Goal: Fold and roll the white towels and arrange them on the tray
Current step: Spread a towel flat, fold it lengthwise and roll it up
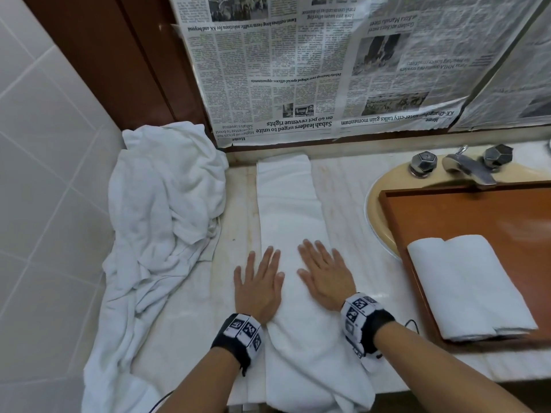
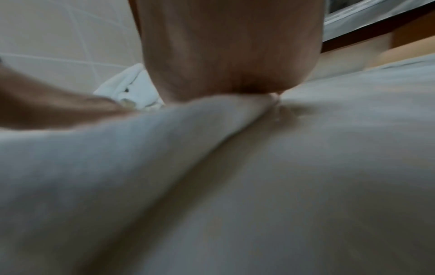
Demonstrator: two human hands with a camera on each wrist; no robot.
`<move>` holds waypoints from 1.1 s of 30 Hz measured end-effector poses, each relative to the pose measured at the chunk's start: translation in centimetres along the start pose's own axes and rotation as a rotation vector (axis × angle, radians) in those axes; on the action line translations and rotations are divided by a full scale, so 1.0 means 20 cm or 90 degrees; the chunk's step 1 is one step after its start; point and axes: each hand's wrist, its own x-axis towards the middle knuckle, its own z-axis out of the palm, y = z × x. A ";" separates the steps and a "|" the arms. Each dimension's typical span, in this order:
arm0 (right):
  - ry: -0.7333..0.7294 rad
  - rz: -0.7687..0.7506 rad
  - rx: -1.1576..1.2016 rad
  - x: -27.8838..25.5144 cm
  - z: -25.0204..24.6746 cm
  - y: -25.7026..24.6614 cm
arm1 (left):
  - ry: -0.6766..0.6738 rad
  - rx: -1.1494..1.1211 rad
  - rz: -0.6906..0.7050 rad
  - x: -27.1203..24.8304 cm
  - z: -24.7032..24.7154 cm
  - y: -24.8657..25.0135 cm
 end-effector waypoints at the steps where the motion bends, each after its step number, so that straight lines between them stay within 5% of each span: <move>1: -0.002 0.037 0.011 -0.01 -0.01 0.05 | 0.007 -0.004 0.002 -0.02 0.00 -0.03; 5: 0.001 0.145 0.049 -0.10 -0.02 0.16 | -0.008 -0.024 -0.013 -0.12 -0.01 -0.12; 12: 0.014 0.003 0.012 -0.33 0.10 0.01 | -0.063 0.013 0.009 -0.21 -0.01 -0.08; 27: -0.069 0.035 -0.013 0.38 -0.22 0.22 | -0.085 0.044 -0.043 0.46 -0.22 0.01; 33: 0.064 0.045 0.163 0.30 -0.27 0.30 | 0.005 -0.051 0.013 0.39 -0.22 0.03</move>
